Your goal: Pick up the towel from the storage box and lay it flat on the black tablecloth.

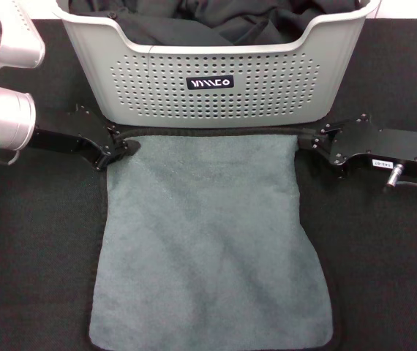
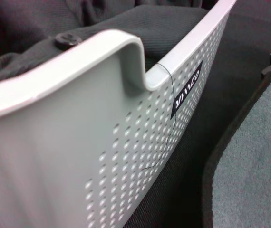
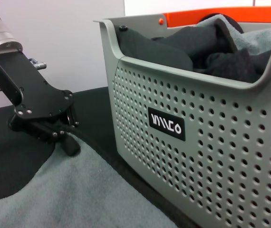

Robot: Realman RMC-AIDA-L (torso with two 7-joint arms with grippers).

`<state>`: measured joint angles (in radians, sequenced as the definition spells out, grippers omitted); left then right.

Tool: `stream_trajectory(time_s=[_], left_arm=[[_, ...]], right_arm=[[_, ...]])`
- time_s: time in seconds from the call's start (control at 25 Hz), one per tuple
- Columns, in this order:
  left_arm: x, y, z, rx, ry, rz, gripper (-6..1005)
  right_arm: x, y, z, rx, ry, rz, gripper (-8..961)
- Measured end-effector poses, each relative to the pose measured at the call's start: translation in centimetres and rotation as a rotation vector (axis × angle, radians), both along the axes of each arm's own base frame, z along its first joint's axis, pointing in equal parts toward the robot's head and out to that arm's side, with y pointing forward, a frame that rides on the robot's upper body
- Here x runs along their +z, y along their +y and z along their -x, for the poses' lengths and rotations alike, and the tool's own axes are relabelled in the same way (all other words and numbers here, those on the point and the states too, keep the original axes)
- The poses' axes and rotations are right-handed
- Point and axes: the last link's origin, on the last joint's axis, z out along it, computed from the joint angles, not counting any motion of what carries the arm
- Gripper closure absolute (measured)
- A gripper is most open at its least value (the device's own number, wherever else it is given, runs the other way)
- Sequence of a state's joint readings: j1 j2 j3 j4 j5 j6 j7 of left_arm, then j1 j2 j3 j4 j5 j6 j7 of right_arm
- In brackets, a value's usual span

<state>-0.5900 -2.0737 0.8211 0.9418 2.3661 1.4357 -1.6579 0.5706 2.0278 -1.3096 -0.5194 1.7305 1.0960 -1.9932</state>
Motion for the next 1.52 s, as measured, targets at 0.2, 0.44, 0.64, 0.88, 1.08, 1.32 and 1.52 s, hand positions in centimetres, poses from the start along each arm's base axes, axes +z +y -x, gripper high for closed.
stream_trajectory(time_s=[0.2, 0.44, 0.64, 0.88, 1.08, 1.32, 1.52], left_arm=[[0.0, 0.0, 0.0, -0.001, 0.002, -0.001, 964], [-0.1, 0.1, -0.1, -0.001, -0.002, -0.004, 964], [-0.1, 0.3, -0.1, 0.015, -0.018, -0.030, 963], [0.0, 0.3, 0.1, 0.021, -0.042, -0.057, 924], [0.3, 0.2, 0.3, 0.026, -0.054, -0.064, 730], [0.7, -0.3, 0.4, 0.025, -0.094, -0.074, 499], [1.0, -2.0, -0.8, -0.037, -0.231, -0.012, 468]], right_arm=[[0.0, 0.0, 0.0, -0.002, 0.000, -0.001, 897], [0.0, 0.0, 0.0, -0.004, 0.001, 0.002, 895], [0.1, 0.1, -0.1, -0.038, 0.013, 0.004, 893], [0.3, 0.3, -0.5, -0.099, 0.031, 0.009, 891], [0.3, 0.0, -0.8, -0.107, 0.032, 0.012, 680], [1.0, -0.7, -1.2, -0.110, 0.079, 0.008, 457], [2.7, -3.1, -1.6, -0.069, 0.183, 0.029, 349]])
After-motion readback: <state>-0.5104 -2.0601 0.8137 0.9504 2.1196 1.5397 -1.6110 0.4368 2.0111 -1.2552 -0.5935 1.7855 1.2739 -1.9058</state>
